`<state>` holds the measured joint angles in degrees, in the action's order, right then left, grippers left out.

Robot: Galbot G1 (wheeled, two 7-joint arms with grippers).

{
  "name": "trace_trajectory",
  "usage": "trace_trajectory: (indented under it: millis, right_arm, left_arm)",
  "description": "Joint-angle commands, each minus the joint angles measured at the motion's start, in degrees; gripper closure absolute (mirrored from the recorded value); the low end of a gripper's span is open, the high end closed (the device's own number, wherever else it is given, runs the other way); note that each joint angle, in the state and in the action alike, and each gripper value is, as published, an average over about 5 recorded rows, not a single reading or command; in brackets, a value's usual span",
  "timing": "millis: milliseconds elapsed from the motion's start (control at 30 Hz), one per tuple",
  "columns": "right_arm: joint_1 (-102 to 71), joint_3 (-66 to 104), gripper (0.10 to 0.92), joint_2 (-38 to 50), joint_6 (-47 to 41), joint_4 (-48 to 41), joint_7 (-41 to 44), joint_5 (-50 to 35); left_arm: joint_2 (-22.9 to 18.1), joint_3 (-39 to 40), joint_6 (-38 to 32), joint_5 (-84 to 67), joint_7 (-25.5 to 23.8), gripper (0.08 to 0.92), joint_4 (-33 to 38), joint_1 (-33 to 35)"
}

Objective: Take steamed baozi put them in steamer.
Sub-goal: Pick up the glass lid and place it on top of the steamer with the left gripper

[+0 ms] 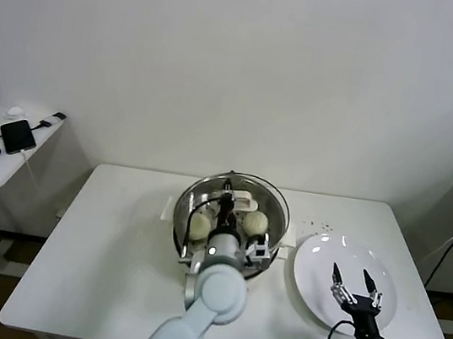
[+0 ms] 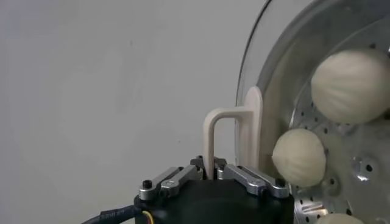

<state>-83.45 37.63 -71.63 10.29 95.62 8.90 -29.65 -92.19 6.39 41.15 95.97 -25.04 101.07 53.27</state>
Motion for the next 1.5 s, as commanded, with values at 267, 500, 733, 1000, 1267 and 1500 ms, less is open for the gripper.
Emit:
trace_trajectory:
  millis: [267, 500, 733, 1000, 1267, 1500]
  right_arm:
    - [0.14, -0.17, 0.202, -0.25, 0.18, -0.29, 0.04, 0.15]
    - [0.13, -0.17, 0.203, -0.18, 0.32, -0.50, 0.07, 0.12]
    - [0.29, -0.43, 0.203, -0.26, 0.56, -0.87, 0.09, 0.12]
    - [0.17, -0.42, 0.203, -0.13, 0.80, -1.06, 0.11, 0.05]
    - [0.12, -0.50, 0.203, -0.22, 0.92, -1.08, 0.12, 0.04]
    - [0.10, -0.49, 0.202, -0.20, 0.95, -1.05, 0.12, 0.04]
  left_arm:
    - [-2.81, 0.47, -0.56, 3.25, 1.11, 0.840, -2.40, 0.22]
    - [-2.81, 0.32, -1.07, 3.37, 1.44, 0.840, -3.38, -0.14]
    - [-2.81, 0.13, -1.22, 3.22, 1.46, 0.840, -3.88, 0.03]
    - [-2.81, -0.57, -1.86, 3.91, 2.10, 0.840, -4.15, 0.60]
    - [-2.81, -0.72, -2.94, 3.90, 3.13, 0.840, -4.40, 1.11]
    - [-2.81, -0.26, -4.82, 2.52, 3.23, 0.837, -2.57, 1.97]
